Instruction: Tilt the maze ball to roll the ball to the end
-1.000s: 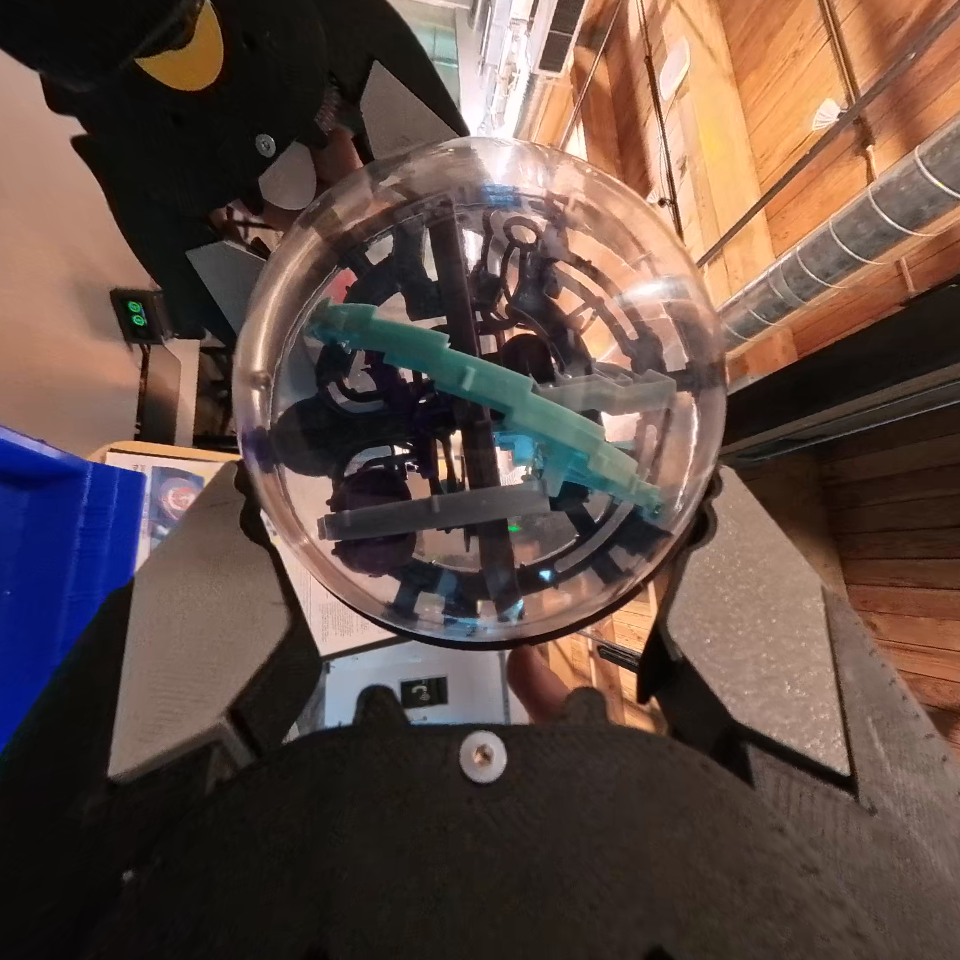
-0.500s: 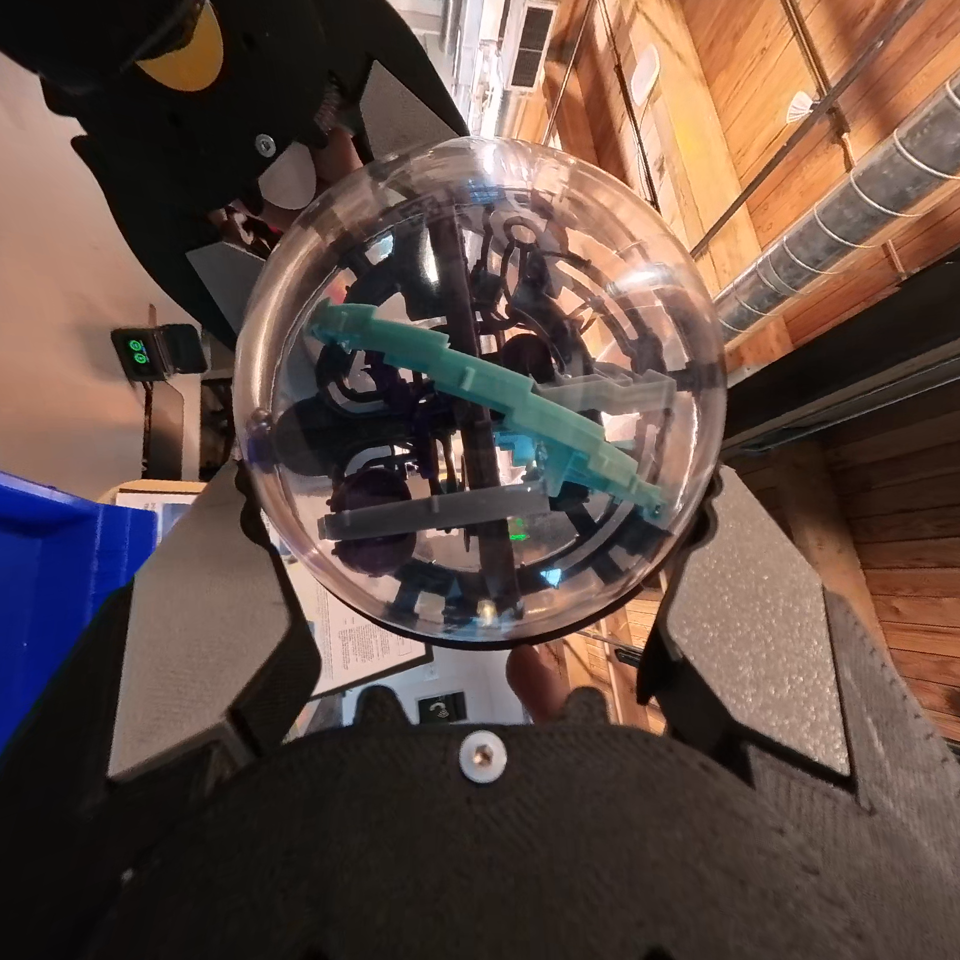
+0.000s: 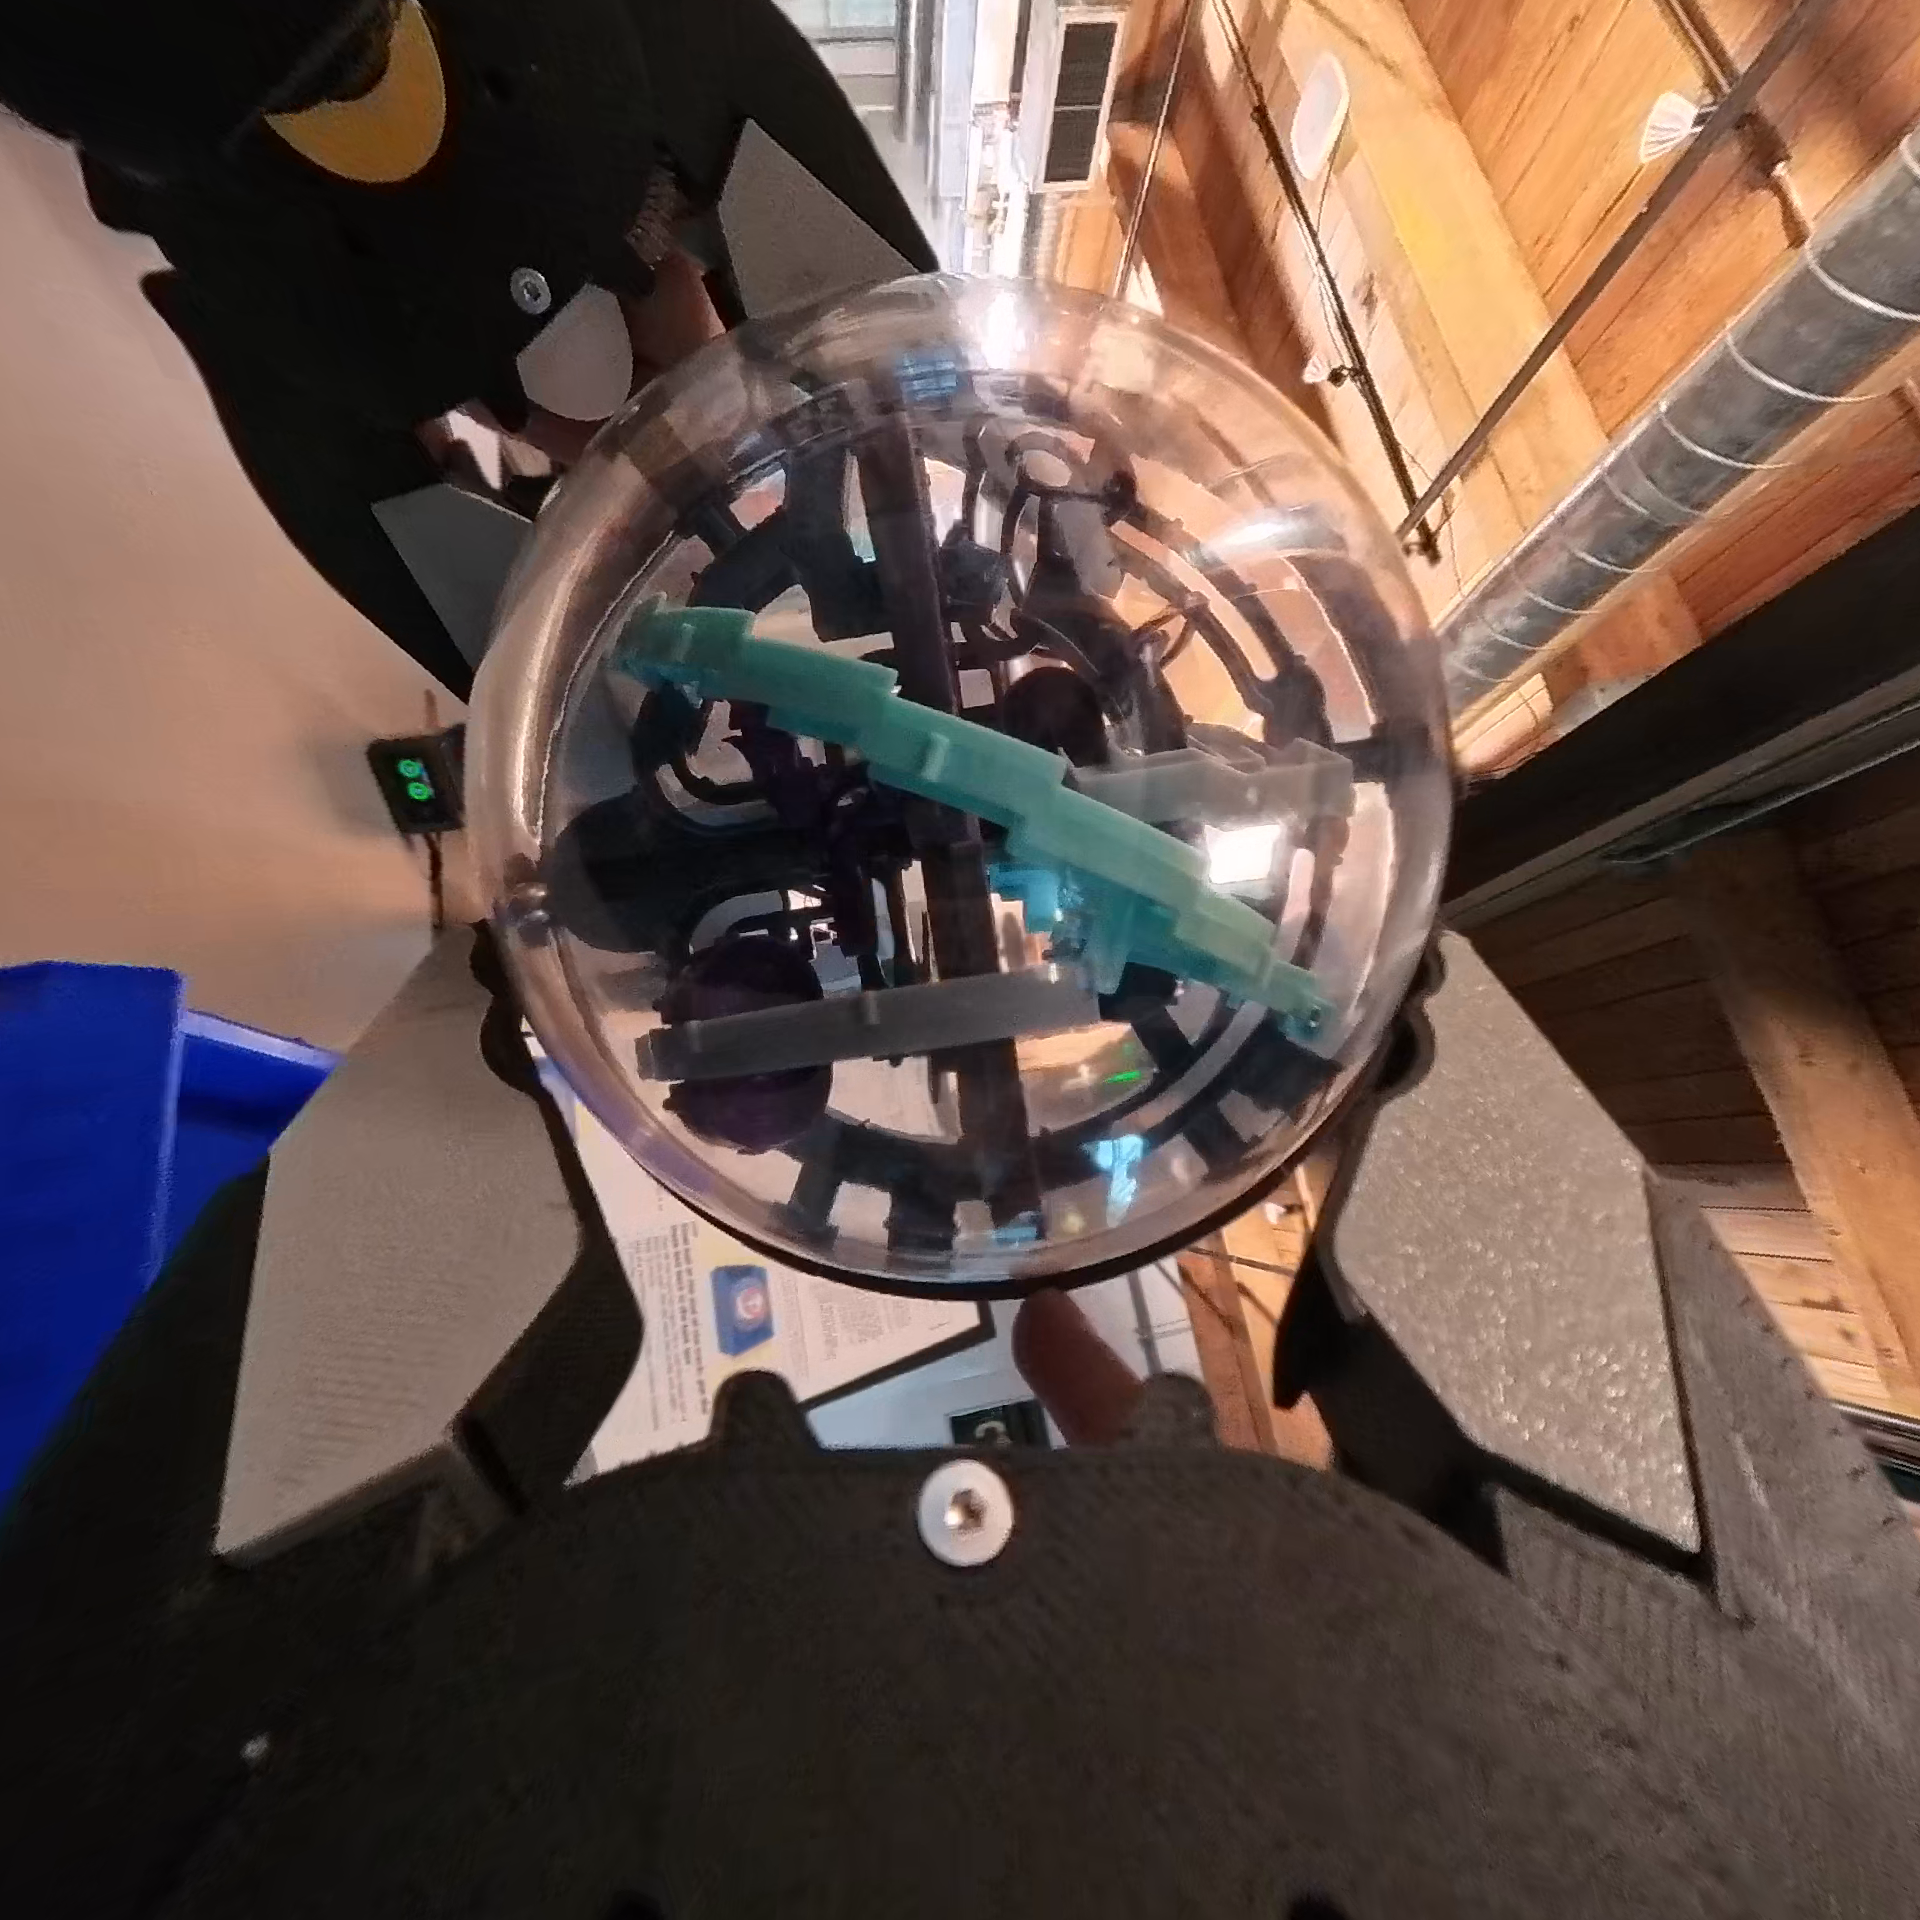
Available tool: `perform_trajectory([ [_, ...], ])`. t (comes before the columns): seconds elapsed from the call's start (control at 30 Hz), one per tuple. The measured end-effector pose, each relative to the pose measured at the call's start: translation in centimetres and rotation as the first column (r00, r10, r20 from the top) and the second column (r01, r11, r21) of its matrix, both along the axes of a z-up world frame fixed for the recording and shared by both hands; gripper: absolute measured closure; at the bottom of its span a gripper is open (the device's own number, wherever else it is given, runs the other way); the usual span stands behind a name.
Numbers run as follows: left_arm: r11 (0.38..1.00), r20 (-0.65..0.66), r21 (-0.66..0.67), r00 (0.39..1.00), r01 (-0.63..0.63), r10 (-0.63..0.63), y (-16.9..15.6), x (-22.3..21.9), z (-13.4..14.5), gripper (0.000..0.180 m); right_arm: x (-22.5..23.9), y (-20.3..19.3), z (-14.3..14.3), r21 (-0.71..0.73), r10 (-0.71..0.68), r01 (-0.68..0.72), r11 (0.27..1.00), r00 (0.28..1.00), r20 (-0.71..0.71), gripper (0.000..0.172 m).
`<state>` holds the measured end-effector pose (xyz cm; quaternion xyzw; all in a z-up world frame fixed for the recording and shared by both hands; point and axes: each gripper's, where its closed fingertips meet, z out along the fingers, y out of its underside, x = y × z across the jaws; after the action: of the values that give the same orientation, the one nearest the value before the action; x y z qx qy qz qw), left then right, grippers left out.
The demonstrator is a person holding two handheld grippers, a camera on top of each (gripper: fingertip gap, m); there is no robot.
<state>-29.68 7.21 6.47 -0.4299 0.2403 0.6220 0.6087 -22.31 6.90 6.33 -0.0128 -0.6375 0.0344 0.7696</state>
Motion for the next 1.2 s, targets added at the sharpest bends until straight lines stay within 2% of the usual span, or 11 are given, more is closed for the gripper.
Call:
perform_trajectory([
  [0.57, 0.995, 0.086, -0.096, 0.996, 0.005, 0.003, 0.6, -0.9, -5.6, 0.056, -0.9, 0.6, -4.8, -0.098, -0.003, 0.011, 0.995, 0.996, 0.084, 0.013],
  [1.2, 0.989, 0.150, -0.143, 0.989, 0.030, -0.008, 1.4, -0.8, -8.7, 0.057, -0.9, 1.4, -7.5, -0.147, -0.019, 0.041, 0.988, 0.989, 0.149, 0.013],
])
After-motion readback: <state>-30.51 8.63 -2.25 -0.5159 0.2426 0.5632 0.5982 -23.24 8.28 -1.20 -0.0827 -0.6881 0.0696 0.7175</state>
